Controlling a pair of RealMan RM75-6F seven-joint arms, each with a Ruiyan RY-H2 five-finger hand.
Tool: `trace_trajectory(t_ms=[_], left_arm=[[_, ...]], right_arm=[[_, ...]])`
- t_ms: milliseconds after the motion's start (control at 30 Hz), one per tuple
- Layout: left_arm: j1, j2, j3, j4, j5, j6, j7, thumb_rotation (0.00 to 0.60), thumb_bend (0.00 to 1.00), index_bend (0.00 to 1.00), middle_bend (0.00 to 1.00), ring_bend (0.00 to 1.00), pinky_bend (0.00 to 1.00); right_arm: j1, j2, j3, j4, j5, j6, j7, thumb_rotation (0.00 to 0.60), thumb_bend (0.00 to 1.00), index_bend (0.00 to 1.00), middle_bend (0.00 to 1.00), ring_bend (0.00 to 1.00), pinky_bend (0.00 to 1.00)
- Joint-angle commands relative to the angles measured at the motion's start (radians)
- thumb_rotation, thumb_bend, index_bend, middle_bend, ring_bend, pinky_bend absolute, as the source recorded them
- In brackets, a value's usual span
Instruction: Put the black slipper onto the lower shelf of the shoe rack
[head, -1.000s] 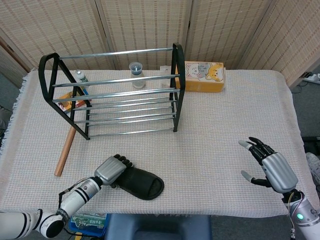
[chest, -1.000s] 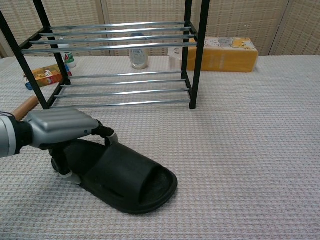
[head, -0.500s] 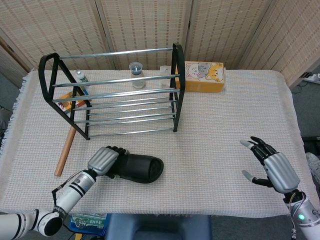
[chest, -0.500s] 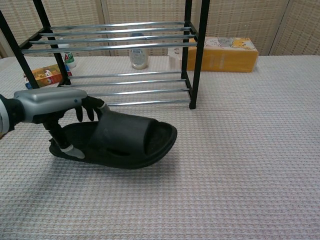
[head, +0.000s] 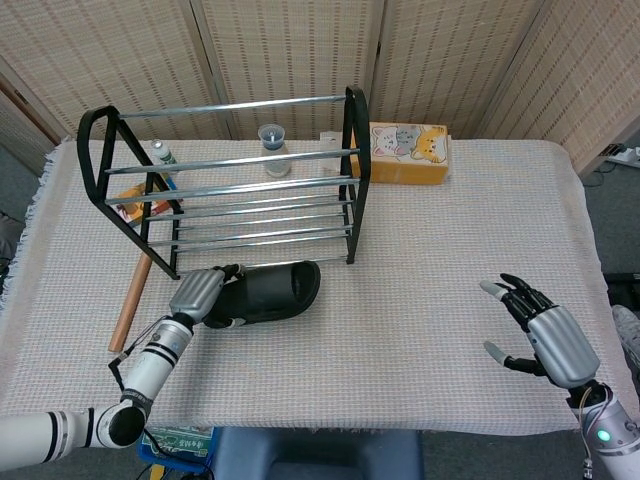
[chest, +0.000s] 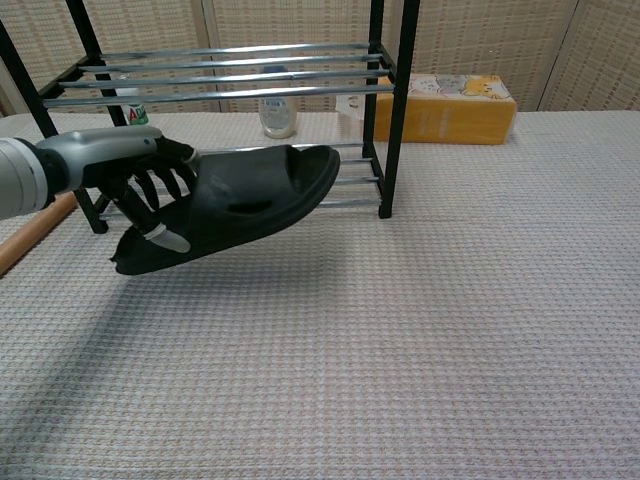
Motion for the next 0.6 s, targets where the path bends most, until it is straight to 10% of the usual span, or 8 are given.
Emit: trace_trajectory(t_ms=[33, 600], left_arm=[[-0.043, -0.039, -0.029, 0.037, -0.088, 0.010, 0.053, 0.600, 0.17, 0.35, 0.43, 0.31, 0.40], [-0.140, -0.176, -0.060, 0.193, -0.248, 0.133, 0.248, 0.600, 0.17, 0.34, 0.43, 0.31, 0.40]], right_arm=[[-0.001, 0.000, 0.000, 0.000, 0.000, 0.001, 0.001, 0.600, 0.27, 0.10, 0.20, 0.14, 0.24], [-0.012, 0.001, -0.004, 0.010, -0.002, 0.015, 0.012, 0.600, 0.27, 0.10, 0.20, 0.14, 0.24]])
